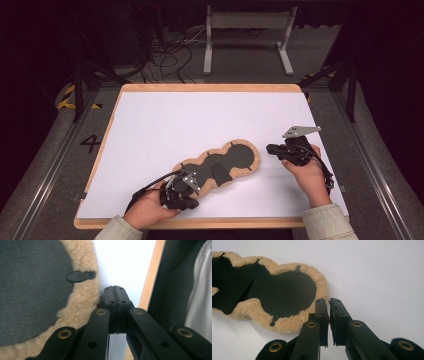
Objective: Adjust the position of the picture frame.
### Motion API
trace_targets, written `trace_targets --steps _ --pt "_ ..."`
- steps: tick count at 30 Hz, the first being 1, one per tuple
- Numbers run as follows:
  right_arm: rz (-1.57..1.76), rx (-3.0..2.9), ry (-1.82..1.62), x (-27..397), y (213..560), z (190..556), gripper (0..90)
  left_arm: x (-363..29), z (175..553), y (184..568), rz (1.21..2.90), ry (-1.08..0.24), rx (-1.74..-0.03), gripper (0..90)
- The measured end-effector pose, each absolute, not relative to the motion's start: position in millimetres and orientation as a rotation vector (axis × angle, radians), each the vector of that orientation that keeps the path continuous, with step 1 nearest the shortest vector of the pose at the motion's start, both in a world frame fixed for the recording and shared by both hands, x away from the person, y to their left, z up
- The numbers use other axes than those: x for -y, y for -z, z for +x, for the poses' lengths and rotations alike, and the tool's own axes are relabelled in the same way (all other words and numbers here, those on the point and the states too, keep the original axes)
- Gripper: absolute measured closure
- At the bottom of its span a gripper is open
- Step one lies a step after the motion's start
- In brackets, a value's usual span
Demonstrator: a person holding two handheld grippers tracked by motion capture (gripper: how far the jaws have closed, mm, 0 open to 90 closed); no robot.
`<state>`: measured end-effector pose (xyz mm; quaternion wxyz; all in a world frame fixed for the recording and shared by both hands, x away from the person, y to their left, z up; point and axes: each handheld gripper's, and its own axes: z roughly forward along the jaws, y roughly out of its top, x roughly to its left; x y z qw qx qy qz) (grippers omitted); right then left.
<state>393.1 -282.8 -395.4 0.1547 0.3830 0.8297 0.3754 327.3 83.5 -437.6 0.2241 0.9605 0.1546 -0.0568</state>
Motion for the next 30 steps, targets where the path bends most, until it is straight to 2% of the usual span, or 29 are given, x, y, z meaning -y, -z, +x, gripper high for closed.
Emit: trace_targets --steps 16,20,30 --pt "1.097 -2.369 -1.077 285.9 392.9 387.3 84.6 -93.4 341.6 437.5 2.617 0.082 -0.546 90.0" --pt "1.097 -2.367 -1.076 285.9 392.4 384.5 84.5 -100.3 349.5 438.5 2.582 0.081 -0.621 90.0" --pt "1.109 -2.371 -1.135 287.8 390.2 377.1 84.6 -116.5 371.6 442.2 2.464 -0.029 -0.812 90.0"
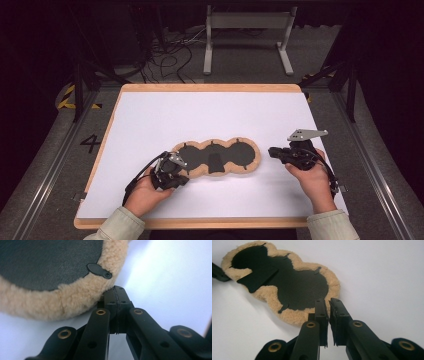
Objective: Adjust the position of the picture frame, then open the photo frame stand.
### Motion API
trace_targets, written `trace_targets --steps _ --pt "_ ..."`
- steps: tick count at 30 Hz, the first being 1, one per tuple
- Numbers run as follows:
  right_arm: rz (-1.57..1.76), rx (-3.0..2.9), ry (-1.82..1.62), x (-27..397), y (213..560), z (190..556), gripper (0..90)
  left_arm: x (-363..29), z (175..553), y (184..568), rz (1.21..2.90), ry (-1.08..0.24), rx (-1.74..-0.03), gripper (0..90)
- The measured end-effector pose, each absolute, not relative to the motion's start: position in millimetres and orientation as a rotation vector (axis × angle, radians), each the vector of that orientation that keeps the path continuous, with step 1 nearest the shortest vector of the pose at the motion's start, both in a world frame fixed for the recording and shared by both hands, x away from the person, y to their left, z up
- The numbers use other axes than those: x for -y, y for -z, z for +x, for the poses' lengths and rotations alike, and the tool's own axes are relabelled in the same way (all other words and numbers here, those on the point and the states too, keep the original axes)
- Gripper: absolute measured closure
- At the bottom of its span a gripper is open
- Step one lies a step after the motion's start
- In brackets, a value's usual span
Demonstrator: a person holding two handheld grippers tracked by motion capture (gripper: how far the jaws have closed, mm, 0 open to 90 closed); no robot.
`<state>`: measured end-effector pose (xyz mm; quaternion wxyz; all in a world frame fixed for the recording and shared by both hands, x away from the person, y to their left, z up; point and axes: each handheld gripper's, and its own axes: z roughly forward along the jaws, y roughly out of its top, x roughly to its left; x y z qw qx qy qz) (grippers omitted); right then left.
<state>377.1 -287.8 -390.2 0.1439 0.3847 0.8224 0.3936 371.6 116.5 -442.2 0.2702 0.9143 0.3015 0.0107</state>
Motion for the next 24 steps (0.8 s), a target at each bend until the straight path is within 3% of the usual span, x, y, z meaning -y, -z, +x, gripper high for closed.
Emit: trace_targets --steps 10,14,17,24 --pt "1.049 -2.398 -1.128 276.2 385.8 367.2 84.5 -123.7 382.6 444.9 2.394 -0.032 -0.859 90.0" --pt "1.019 -2.406 -1.128 270.7 383.4 363.9 83.5 -123.3 378.7 440.0 2.358 0.055 -0.718 88.8" --pt "1.002 -2.41 -1.131 267.8 382.0 361.7 83.4 -118.5 373.6 429.1 2.347 -0.032 -0.629 85.0" --pt "0.976 -2.434 -1.137 259.2 381.0 358.8 82.6 -132.7 370.4 417.7 2.195 -0.12 -0.674 77.4"
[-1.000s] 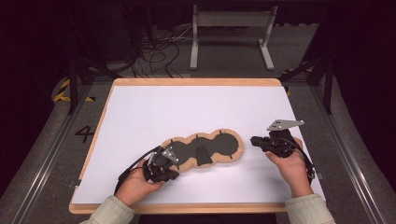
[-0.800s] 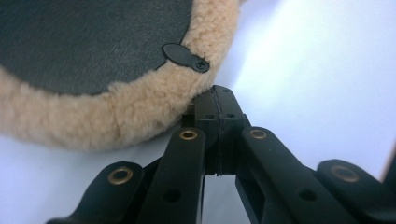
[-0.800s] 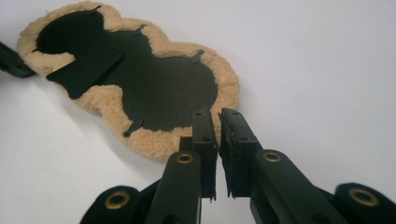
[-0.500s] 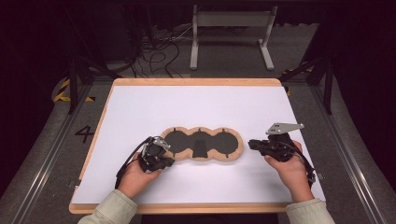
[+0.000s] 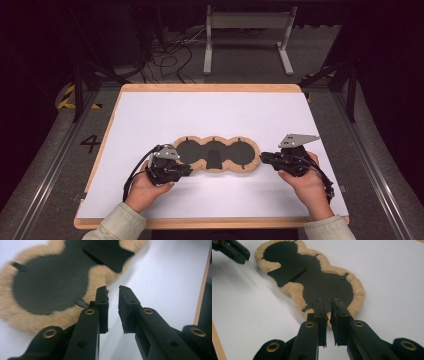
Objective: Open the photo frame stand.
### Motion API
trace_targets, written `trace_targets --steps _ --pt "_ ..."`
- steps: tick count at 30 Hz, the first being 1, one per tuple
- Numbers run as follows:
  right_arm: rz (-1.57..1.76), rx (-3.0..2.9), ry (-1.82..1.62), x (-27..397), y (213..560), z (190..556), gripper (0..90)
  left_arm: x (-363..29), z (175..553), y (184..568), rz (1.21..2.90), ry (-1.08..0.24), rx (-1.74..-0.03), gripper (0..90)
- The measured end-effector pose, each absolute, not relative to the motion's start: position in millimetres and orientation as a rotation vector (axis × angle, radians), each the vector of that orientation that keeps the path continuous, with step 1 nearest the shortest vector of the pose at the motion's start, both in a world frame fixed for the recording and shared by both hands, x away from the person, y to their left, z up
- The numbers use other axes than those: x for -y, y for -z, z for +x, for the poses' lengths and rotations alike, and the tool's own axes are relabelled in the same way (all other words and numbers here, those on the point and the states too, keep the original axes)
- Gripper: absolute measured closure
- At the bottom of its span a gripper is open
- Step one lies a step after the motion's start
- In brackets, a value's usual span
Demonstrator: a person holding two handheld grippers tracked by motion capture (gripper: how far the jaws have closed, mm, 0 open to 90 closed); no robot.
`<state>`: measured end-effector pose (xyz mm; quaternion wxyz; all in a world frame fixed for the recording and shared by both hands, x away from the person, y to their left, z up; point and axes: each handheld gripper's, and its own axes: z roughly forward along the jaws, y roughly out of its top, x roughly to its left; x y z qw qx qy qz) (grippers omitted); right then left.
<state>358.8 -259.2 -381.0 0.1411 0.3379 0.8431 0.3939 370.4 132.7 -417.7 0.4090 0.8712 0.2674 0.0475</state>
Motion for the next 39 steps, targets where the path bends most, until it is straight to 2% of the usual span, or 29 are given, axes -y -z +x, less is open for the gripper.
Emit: trace_targets --steps 4,10,21,35,39 --pt "0.955 -2.453 -1.148 251.0 381.5 357.1 82.1 -146.1 371.3 413.4 2.087 -0.193 -0.735 73.0" --pt "0.913 -2.491 -1.177 235.1 382.2 353.6 83.2 -162.7 373.3 412.8 1.981 -0.234 -0.814 68.3" --pt "0.841 -2.572 -1.196 199.9 391.1 353.9 87.1 -173.3 372.1 413.6 1.935 -0.308 -0.855 62.5" --pt "0.834 -2.729 -1.061 159.8 431.6 365.8 90.0 -187.4 371.1 420.5 1.892 -0.334 -0.954 58.7" --pt "0.843 -2.735 -1.024 153.6 439.0 369.9 90.0 -188.7 370.8 422.5 1.889 -0.386 -0.974 55.4"
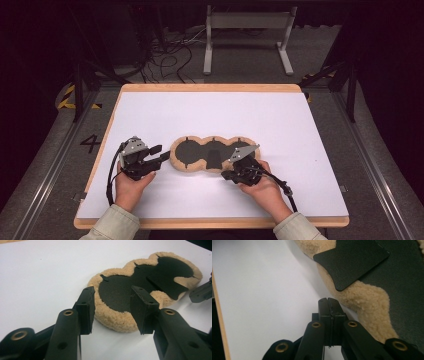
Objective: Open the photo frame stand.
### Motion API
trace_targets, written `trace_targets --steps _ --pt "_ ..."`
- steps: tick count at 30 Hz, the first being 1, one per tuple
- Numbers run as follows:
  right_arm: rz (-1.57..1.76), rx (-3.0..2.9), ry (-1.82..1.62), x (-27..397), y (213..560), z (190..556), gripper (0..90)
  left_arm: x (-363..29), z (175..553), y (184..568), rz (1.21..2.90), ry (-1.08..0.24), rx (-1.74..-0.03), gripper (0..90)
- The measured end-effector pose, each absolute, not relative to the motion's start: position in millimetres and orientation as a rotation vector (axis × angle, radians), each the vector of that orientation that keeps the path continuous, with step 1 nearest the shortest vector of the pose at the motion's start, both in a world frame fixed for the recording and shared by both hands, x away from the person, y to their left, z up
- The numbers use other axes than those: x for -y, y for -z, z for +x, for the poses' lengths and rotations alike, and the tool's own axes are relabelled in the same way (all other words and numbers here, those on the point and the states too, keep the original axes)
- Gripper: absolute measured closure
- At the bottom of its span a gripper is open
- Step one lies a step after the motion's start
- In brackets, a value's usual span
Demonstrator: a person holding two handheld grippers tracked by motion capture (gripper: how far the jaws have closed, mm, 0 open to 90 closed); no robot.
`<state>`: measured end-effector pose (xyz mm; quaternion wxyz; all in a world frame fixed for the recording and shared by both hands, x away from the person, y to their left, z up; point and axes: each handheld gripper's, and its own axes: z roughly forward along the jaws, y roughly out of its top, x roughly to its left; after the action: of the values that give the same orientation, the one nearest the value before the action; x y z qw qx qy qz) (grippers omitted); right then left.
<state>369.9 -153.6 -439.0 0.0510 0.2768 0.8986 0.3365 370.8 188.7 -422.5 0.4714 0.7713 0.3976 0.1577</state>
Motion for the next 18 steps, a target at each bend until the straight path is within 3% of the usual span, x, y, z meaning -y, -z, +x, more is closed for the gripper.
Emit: trace_targets --steps 18 --pt "0.866 -2.637 -1.127 154.6 432.0 375.2 90.0 -194.5 374.7 427.4 1.874 -0.311 -0.987 51.9"
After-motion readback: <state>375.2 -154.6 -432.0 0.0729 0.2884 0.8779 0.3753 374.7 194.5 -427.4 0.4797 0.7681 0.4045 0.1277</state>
